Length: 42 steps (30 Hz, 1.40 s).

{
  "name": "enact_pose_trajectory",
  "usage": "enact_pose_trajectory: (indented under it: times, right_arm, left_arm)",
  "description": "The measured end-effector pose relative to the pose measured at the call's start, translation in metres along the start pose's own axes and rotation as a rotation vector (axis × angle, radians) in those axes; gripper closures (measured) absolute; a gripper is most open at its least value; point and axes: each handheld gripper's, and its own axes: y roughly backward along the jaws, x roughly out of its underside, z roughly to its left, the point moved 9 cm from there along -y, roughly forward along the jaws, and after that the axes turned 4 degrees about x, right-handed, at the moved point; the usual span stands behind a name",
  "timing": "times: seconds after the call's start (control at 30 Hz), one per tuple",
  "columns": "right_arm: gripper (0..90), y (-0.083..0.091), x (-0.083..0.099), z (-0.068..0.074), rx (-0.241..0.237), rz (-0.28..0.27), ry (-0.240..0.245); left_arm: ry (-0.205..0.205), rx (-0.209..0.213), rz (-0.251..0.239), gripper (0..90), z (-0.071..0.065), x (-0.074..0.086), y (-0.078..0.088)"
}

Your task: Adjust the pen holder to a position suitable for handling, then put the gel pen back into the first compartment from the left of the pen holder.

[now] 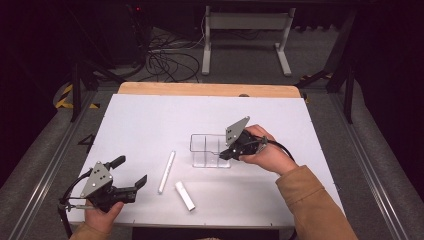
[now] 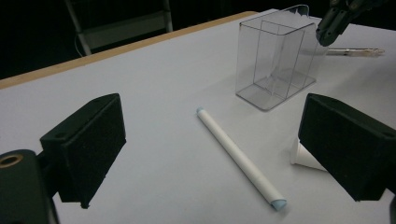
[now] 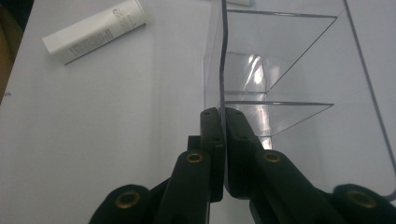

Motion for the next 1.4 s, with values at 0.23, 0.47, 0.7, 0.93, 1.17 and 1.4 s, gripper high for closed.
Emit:
enact_pose_trajectory:
  times: [0.23,0.47,0.7,0.93,1.17,1.4]
  right_arm:
    - [76.9,0.018,-0.007,-0.001,0.049,-0.089,-0.079]
    - [56.7,0.04,-0.006,-0.002,0.204,-0.205,-0.2]
    - [50.5,0.063,0.002,-0.002,0.321,-0.315,-0.323]
    - [49.7,0.076,0.008,-0.004,0.401,-0.352,-0.368]
    - [50.8,0.084,0.015,-0.008,0.443,-0.351,-0.412]
    - [50.8,0.092,0.03,-0.013,0.496,-0.315,-0.435]
  left_arm:
    - [0.0,0.002,-0.001,8.0,0.0,-0.001,-0.002]
    - [0.003,0.005,-0.003,7.9,0.002,-0.002,-0.004]
    - [0.005,0.01,-0.004,7.9,0.002,-0.004,-0.007]
    - [0.008,0.008,-0.002,7.9,0.002,-0.002,-0.006]
    - [0.008,0.005,-0.006,7.9,0.002,-0.003,-0.005]
    - [0.008,0.006,-0.005,7.9,0.003,-0.002,-0.004]
